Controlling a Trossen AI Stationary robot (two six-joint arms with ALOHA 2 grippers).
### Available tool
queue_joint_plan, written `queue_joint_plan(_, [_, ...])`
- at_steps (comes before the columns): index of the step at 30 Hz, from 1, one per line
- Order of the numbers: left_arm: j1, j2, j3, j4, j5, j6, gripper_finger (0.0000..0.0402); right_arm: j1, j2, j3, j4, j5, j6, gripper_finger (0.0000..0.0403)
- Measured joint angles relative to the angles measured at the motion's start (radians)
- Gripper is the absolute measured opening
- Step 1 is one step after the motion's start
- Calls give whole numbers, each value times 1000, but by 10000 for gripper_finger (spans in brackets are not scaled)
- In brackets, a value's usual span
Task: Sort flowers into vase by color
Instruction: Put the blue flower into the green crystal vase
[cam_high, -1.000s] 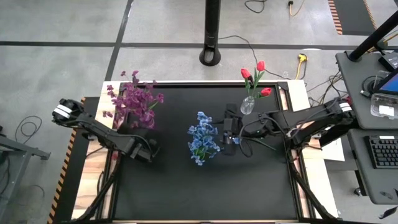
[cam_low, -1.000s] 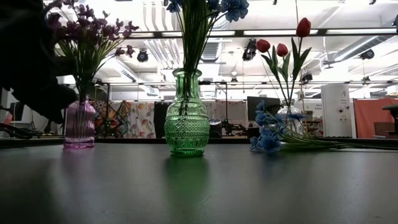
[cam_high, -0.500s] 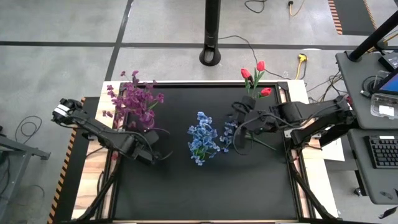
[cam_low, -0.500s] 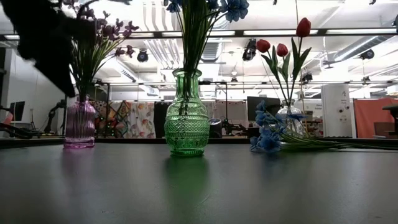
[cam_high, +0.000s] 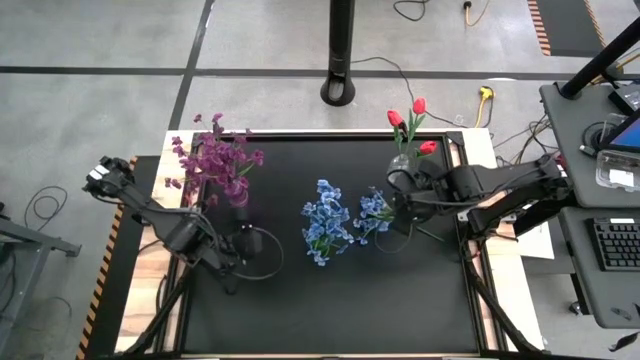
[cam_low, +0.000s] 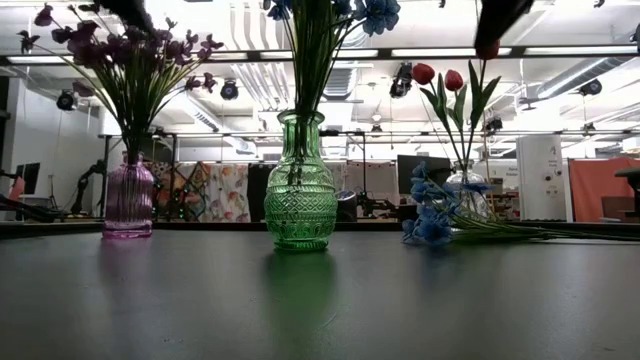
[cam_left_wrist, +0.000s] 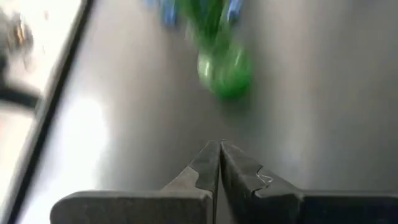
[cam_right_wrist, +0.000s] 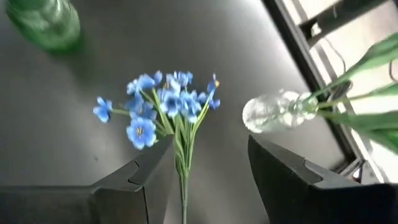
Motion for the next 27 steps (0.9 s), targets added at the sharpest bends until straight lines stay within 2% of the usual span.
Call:
queue_joint_plan(4, [-18, 0, 71, 68, -133, 197, 0, 0, -4, -53, -3, -38, 26, 194])
queue_joint_plan(9, [-18, 0, 144, 76, -321, 308, 0, 11, -5, -145, 6, -76, 94, 194])
queue_joint_plan(14, [-46, -30, 158, 75, -324, 442, 0, 26, -5, -259, 41, -112, 152, 194])
queue_joint_plan(18, [-71, -114, 138, 102, -363, 451, 0, 26, -6, -341, 158, -116, 131, 204])
queue_joint_plan(22, [-78, -203, 98, 213, -429, 449, 0, 26, -6, -422, 279, -120, 91, 227])
queue_joint_plan(27, [-79, -277, 12, 330, -430, 453, 0, 26, -6, -522, 350, -113, 80, 269])
